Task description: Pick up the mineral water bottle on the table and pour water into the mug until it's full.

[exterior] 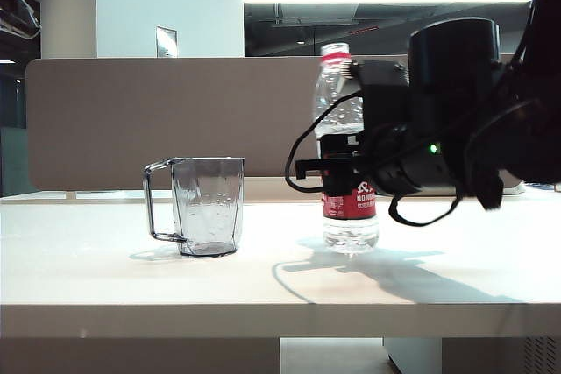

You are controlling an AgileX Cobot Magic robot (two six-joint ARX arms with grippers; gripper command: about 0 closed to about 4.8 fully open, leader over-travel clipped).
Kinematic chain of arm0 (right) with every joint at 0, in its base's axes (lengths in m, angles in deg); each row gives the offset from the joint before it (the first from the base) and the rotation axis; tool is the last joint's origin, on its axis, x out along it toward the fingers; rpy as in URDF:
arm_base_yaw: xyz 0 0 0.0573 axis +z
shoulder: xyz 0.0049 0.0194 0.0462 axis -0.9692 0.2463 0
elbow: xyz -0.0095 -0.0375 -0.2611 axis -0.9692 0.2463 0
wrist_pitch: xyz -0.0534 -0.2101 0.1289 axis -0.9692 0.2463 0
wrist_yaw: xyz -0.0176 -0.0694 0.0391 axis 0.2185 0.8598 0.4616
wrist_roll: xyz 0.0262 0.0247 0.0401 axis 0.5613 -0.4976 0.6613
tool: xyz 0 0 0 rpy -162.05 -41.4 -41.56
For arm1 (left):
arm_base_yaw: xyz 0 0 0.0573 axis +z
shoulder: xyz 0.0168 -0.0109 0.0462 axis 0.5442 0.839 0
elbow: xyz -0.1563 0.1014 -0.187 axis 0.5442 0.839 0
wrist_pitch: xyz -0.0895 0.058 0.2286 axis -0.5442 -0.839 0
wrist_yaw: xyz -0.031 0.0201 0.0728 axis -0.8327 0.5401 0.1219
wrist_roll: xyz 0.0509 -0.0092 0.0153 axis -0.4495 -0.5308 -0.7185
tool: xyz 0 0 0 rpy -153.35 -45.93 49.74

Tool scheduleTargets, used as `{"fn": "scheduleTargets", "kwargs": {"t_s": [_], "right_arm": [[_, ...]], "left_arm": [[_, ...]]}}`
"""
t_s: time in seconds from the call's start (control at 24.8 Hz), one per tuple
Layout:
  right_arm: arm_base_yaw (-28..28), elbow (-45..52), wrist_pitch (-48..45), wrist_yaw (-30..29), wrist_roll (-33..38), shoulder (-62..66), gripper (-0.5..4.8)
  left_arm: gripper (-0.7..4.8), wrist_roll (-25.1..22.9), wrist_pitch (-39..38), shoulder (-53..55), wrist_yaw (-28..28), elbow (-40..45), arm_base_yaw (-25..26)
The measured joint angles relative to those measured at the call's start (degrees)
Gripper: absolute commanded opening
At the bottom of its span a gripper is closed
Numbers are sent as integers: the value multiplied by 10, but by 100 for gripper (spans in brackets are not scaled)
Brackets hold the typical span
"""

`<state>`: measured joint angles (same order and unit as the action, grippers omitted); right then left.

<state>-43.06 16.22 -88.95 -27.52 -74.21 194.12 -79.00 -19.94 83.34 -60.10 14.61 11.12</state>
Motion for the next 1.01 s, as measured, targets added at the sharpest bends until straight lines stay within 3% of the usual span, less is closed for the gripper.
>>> {"fn": "scheduleTargets", "kwargs": {"t_s": [0.2, 0.28, 0.44, 1.01], "right_arm": [[0, -24, 127, 2, -106, -48, 198], [0, -36, 201, 16, -189, -75, 198], [1, -45, 259, 48, -323, -100, 198], [23, -115, 282, 87, -613, -117, 198]], "left_arm": [[-5, 0, 0, 0, 0, 0, 0], [-5, 0, 0, 0, 0, 0, 0], [-5, 0, 0, 0, 0, 0, 0], [-5, 0, 0, 0, 0, 0, 0]]}}
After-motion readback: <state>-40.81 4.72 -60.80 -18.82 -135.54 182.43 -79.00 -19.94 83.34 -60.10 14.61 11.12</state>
